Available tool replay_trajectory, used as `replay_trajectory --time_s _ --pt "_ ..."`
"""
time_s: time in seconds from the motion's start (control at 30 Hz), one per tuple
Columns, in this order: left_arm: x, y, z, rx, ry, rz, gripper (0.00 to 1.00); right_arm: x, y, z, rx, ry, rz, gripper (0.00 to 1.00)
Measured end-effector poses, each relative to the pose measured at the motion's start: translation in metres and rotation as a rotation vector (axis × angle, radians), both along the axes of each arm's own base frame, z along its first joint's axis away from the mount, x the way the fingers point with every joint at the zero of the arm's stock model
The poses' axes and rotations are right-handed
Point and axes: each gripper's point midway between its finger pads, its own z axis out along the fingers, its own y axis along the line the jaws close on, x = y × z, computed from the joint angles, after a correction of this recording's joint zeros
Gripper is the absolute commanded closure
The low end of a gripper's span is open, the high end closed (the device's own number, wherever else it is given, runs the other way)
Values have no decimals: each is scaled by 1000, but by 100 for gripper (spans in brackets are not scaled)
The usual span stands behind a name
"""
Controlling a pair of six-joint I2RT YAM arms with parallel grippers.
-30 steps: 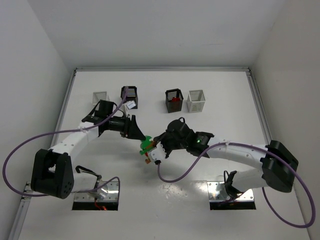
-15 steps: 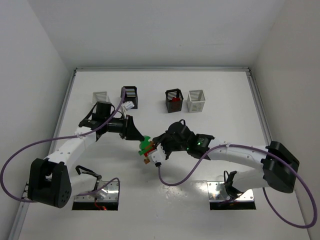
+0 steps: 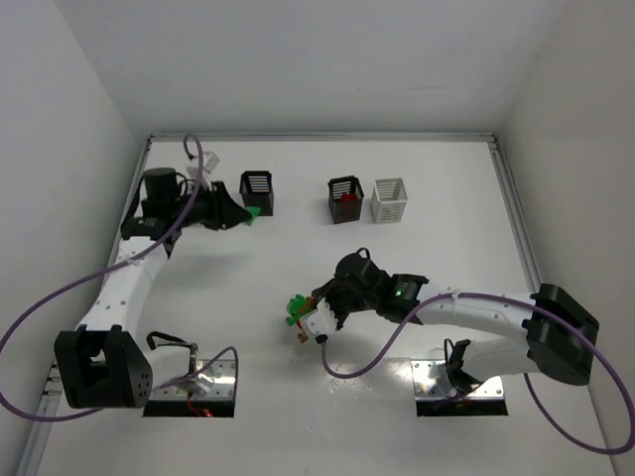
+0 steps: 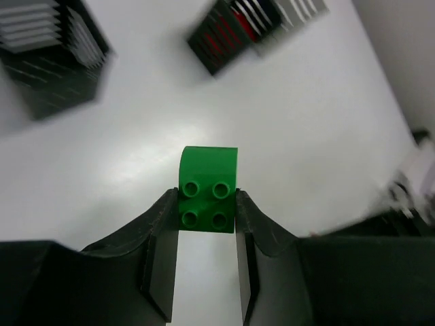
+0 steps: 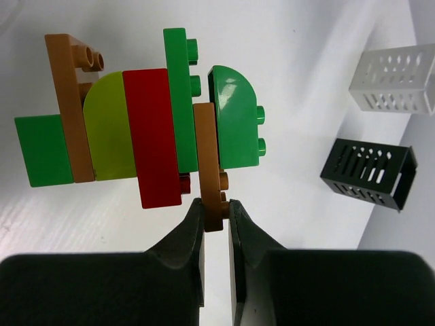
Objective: Sort the legos into containers by color
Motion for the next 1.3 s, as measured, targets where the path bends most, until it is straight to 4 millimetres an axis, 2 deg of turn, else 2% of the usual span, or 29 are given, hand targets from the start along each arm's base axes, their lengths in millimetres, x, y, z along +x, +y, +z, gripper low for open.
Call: replay_trajectory --time_s 0.1,0.23,0.33,0.5,0.67,1.1,1.13,1.17,1.2,1.23,1.3 --pt "39 35 35 125 -141 182 100 -2 -1 -3 -6 23 -14 100" --pt "83 84 64 286 -225 417 100 -2 -3 -7 -13 45 -34 100" --pt "101 117 51 395 -194 552 100 -1 -4 -8 -14 58 -49 100" --pt "104 153 8 541 -70 661 98 1 -3 -13 -31 81 -65 100" --pt "101 164 -8 593 -30 697 98 1 -3 -18 -45 93 -70 100" --pt "118 175 -54 653 74 700 91 5 -5 -20 -51 103 -90 100" --pt "119 176 -56 653 77 701 89 5 -5 -20 -52 104 -90 100" --pt "121 176 -58 653 82 699 84 5 -5 -22 -55 106 -91 100" --pt "122 177 -59 652 85 699 84 5 -5 -22 -56 107 -91 100" --pt "124 177 -59 649 87 698 73 5 -5 -23 -58 107 -92 100" --pt "126 178 -58 643 85 697 60 5 -6 -23 -59 105 -94 100"
